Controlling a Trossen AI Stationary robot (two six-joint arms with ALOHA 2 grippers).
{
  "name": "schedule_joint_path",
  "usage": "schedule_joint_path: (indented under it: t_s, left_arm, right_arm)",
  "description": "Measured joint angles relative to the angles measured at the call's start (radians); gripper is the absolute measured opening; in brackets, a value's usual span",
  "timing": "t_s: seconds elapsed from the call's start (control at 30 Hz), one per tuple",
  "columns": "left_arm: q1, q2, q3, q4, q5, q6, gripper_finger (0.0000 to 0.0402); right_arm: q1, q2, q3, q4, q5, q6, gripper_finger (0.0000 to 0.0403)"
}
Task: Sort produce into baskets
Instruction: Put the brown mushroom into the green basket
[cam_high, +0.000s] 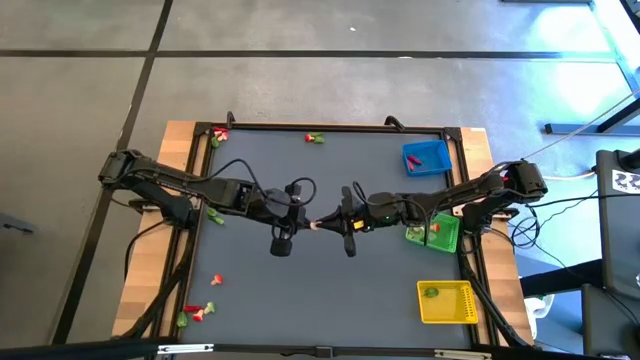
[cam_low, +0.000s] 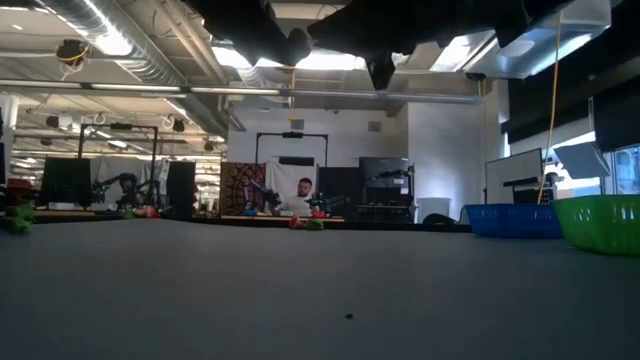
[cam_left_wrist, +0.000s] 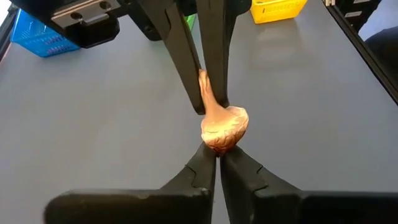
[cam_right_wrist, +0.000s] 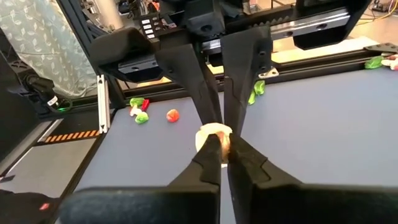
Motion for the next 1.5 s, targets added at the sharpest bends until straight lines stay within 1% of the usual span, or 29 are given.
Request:
schedule_joint_path:
  t_s: [0.13, 0.27, 0.37, 0.47, 0.63, 0.73, 0.93, 1.07, 1.33, 1.5]
  left_arm:
    - [0.0, 0.0, 0.0, -0.002, 0.0, -0.003, 0.0069]
    - [-0.002, 0.0, 0.0, -0.008, 0.0, 0.001, 0.0118]
    - [-0.003, 0.0, 0.0, -0.015, 0.0, -0.001, 0.0141]
    - [-0.003, 0.0, 0.0, -0.028, 0.0, -0.001, 0.0154]
    - [-0.003, 0.0, -0.001, -0.038, -0.006, -0.003, 0.0159]
    - [-0.003, 0.0, -0.001, -0.037, -0.009, -0.002, 0.0159]
    - [-0.001, 0.0, -0.002, -0.036, -0.01, -0.003, 0.0159]
    - [0.002, 0.0, -0.002, -0.035, -0.01, -0.004, 0.0159]
    - [0.002, 0.0, -0.002, -0.035, -0.012, -0.005, 0.0159]
    - [0.002, 0.0, -0.002, -0.035, -0.012, -0.004, 0.0159]
  right_arm:
    - [0.0, -0.001, 0.0, -0.009, -0.002, -0.02, 0.0016]
    - [0.0, -0.035, -0.001, -0.087, -0.001, -0.02, 0.0018]
    - [0.0, -0.079, -0.001, -0.194, 0.008, -0.019, 0.0018]
    - [0.0, -0.141, -0.001, -0.334, 0.009, -0.003, 0.0018]
    - [0.0, -0.24, -0.001, -0.573, 0.008, 0.074, 0.0018]
    - [0.0, -0.294, -0.001, -0.703, -0.01, 0.122, 0.0019]
    - [0.001, -0.403, 0.0, -0.999, -0.011, 0.245, 0.0019]
    - [0.001, -0.464, 0.0, -1.164, -0.011, 0.327, 0.0019]
    - [0.001, -0.556, 0.0, -1.454, -0.037, 0.504, 0.0019]
    - [0.001, -0.578, 0.0, -1.636, -0.038, 0.597, 0.0019]
